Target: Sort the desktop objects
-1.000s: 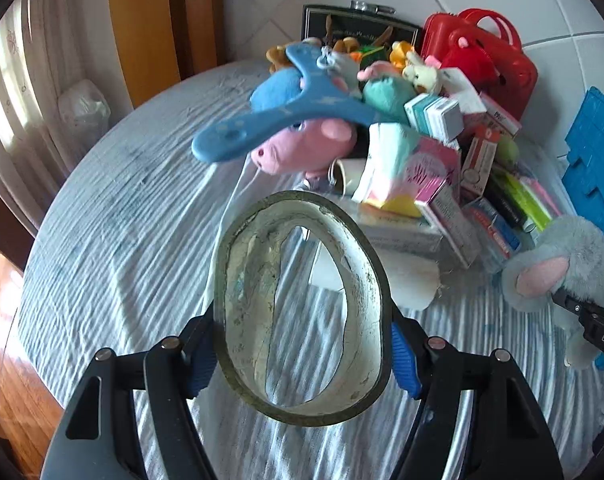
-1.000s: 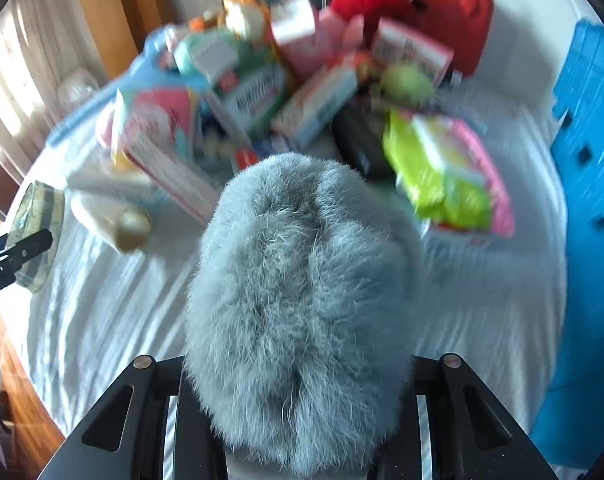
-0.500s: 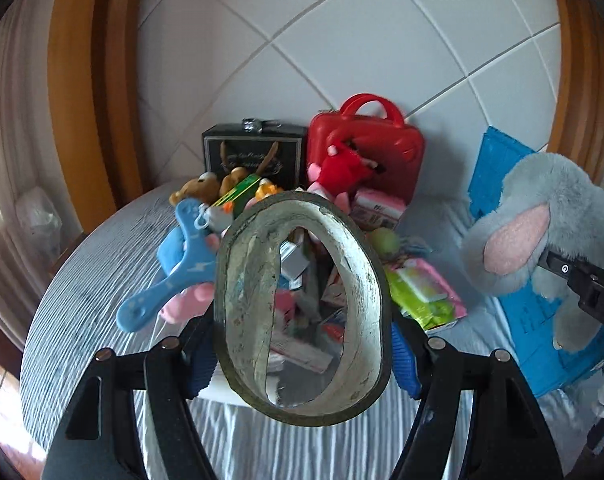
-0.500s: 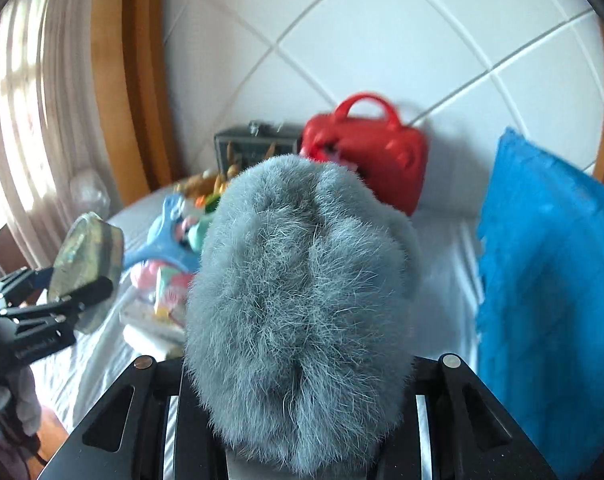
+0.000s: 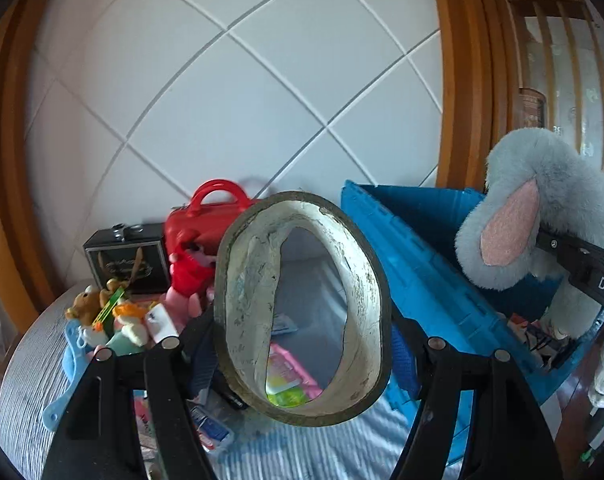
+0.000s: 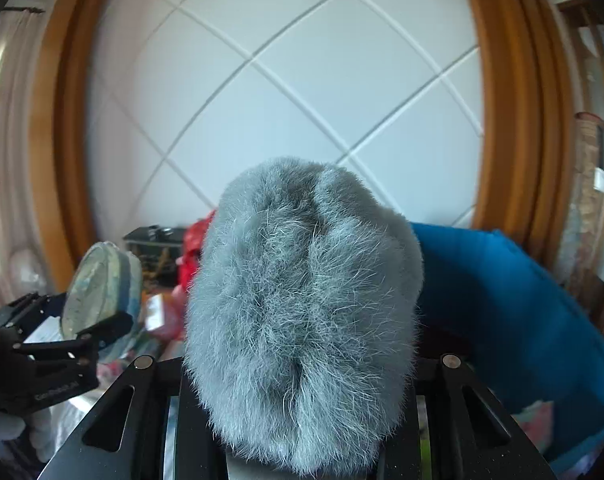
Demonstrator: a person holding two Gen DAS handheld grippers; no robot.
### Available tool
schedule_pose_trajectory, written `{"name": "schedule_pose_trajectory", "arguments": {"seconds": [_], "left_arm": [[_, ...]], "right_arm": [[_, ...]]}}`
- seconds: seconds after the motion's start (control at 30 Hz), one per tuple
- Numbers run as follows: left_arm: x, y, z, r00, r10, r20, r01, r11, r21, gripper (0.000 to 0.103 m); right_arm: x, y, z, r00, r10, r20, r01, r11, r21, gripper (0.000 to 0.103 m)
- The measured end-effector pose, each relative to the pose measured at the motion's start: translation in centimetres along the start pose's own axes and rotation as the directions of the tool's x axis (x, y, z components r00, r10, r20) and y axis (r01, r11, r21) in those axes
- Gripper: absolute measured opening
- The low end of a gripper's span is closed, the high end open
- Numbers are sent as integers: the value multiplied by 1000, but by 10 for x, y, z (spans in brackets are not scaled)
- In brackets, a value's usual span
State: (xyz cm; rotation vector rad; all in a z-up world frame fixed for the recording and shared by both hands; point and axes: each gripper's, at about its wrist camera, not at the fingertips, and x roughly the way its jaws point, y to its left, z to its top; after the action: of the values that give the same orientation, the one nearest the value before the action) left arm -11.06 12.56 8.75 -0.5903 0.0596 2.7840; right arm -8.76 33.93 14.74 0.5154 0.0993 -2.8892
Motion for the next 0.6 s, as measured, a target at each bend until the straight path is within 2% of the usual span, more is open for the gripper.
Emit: {"name": "schedule_pose_trajectory", "arguments": {"seconds": [0.13,0.27,0.43,0.6], "left_arm": [[9,-53,22,997,-70,20,69,997,33,70],[24,-105,46,991,-137,3,137,989,53,70],[60,-161,61,981,-169,-98,176,982,68,70],[94,-209,48,952,-194,-237,213,975,60,70]], "right_arm": [[-11,-59,2,994,-106,-3,106,994,21,31],[-1,-112,2,982,-177,-65,178,984,24,31],[29,-148,-9,955,-237,-176,241,971,-4,31],[45,-180,-38,931,-248,-268,256,967,-4,31]]}}
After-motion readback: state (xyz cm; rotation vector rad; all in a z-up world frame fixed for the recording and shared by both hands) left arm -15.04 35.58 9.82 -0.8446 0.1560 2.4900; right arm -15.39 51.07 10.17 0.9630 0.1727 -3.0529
